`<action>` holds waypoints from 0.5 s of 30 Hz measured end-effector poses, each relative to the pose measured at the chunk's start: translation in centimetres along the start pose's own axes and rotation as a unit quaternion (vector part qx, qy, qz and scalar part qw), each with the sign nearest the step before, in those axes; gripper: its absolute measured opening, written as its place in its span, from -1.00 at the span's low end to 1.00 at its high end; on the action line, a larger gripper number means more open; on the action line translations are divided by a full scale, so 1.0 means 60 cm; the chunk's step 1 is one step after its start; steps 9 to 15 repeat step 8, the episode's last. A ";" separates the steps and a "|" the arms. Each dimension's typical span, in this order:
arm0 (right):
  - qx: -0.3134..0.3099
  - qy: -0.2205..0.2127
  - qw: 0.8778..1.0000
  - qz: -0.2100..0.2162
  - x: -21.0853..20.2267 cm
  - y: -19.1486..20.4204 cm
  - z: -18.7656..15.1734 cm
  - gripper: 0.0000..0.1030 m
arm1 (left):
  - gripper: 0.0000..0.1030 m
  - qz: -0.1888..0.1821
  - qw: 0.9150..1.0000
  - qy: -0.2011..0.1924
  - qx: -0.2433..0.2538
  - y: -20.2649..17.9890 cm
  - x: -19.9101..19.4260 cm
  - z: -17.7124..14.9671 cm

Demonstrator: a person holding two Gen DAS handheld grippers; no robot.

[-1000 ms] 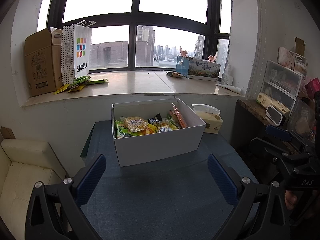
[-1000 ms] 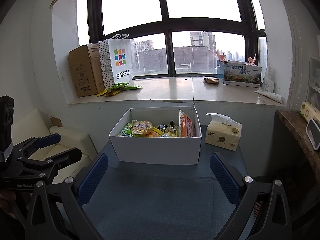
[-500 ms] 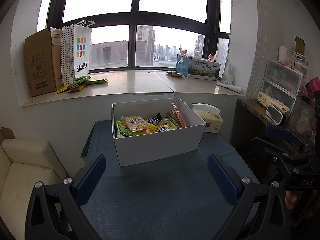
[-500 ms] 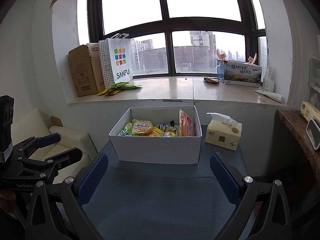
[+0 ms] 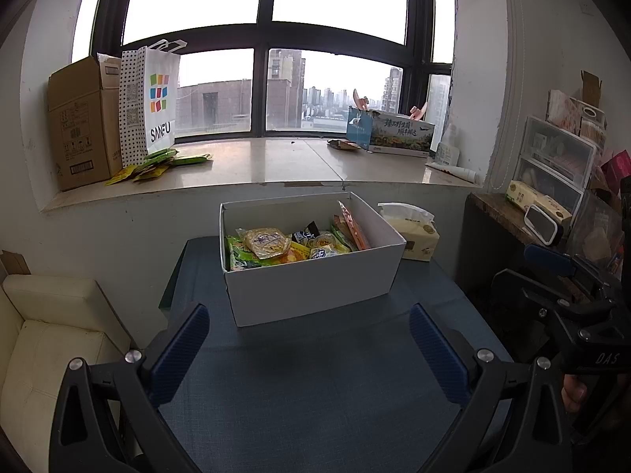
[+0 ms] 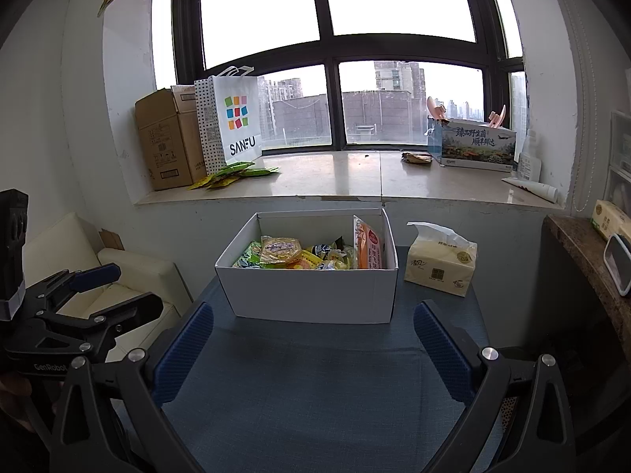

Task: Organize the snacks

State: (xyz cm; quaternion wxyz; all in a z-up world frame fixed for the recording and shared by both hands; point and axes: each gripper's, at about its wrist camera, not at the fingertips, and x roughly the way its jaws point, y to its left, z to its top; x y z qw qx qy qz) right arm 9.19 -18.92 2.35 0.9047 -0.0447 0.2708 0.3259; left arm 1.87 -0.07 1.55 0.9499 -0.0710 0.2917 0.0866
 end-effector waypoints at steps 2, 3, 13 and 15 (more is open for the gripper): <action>0.000 0.000 1.000 0.000 0.000 0.000 0.000 1.00 | 1.00 -0.001 1.000 0.001 0.000 0.000 0.001 0.001; 0.000 0.000 1.000 0.000 0.000 0.000 0.000 1.00 | 1.00 -0.001 1.000 0.000 0.000 0.000 0.001 0.001; 0.000 0.000 1.000 0.000 0.001 0.001 0.000 1.00 | 1.00 -0.006 1.000 0.002 0.002 0.002 0.002 -0.001; 0.000 0.000 1.000 0.000 0.001 0.001 0.000 1.00 | 1.00 -0.006 1.000 0.002 0.002 0.002 0.002 -0.001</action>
